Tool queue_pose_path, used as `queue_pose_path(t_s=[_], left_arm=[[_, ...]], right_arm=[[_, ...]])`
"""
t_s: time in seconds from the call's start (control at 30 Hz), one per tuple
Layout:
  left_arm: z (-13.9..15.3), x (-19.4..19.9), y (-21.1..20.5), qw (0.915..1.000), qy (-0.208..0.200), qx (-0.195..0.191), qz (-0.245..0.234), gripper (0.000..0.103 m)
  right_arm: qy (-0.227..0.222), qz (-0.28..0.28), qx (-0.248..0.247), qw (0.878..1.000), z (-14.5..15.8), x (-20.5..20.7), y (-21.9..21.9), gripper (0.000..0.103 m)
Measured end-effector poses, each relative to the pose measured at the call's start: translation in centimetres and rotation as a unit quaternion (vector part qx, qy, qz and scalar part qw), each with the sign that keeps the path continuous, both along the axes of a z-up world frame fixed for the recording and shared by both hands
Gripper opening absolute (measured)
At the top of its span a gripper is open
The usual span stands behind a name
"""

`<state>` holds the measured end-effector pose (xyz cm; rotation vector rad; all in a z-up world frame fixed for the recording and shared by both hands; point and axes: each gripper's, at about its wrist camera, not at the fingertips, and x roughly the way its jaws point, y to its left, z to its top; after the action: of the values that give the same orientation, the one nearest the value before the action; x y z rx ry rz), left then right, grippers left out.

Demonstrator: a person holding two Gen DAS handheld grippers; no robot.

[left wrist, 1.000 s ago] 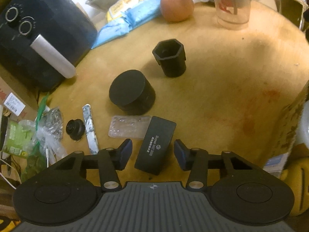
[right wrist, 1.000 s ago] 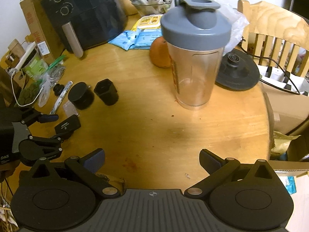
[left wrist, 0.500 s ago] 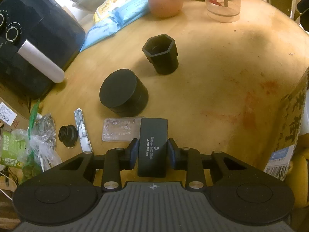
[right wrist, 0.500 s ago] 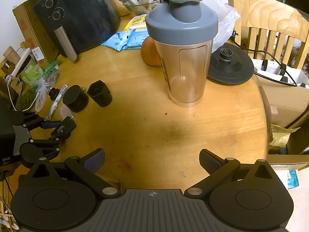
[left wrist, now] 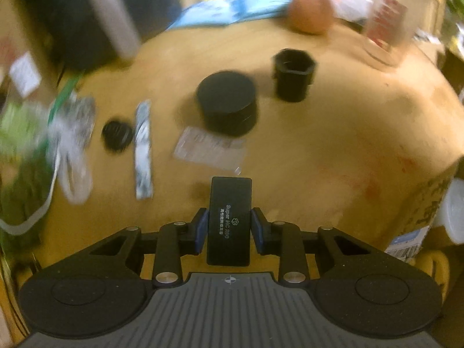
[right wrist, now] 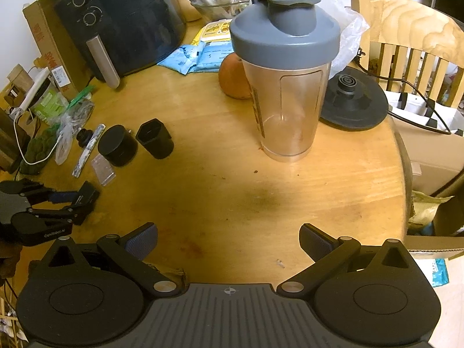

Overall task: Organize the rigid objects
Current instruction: 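Close the left tool on the black rectangular case and lift it, then grasp the black hexagonal cup with the right tool while the left tool holds the case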

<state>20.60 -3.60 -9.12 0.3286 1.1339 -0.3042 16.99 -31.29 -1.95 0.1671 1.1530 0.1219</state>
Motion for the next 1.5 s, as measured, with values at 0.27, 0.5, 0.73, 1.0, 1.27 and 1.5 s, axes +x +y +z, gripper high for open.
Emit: queue_pose_path(t_s=[0.27,0.5,0.73,1.0,1.27,1.5], left_arm=[[-0.5,0.3,2.3,0.9950,0.030,-0.047,0.083,0.031],[-0.5,-0.2,1.9,0.9956,0.022,-0.038,0.083,0.031],[-0.3,-0.3,2.6,0.9924,0.026,-0.059,0.105,0.031],[3.7,-3.4,3.9,0.9843,-0.016,-0.088,0.153,0.031],[7.2,-7.4,5.0,0.9725,-0.043,-0.150,0.173,0.031],[8.7,-10.2,4.6,0.9674,-0.057,-0.167,0.181,0.031]], right_arm=[[-0.001,0.018,-0.003,1.000,0.0,0.5,0.9,0.103],[-0.004,0.034,-0.009,0.999,-0.1,1.1,1.7,0.103],[-0.024,0.076,-0.025,0.996,-0.4,2.1,3.4,0.103],[-0.070,0.141,-0.023,0.987,-0.6,3.9,5.8,0.103],[-0.133,0.180,-0.019,0.975,-1.4,5.9,7.4,0.092],[-0.151,0.227,-0.036,0.962,-2.7,7.8,9.1,0.078]])
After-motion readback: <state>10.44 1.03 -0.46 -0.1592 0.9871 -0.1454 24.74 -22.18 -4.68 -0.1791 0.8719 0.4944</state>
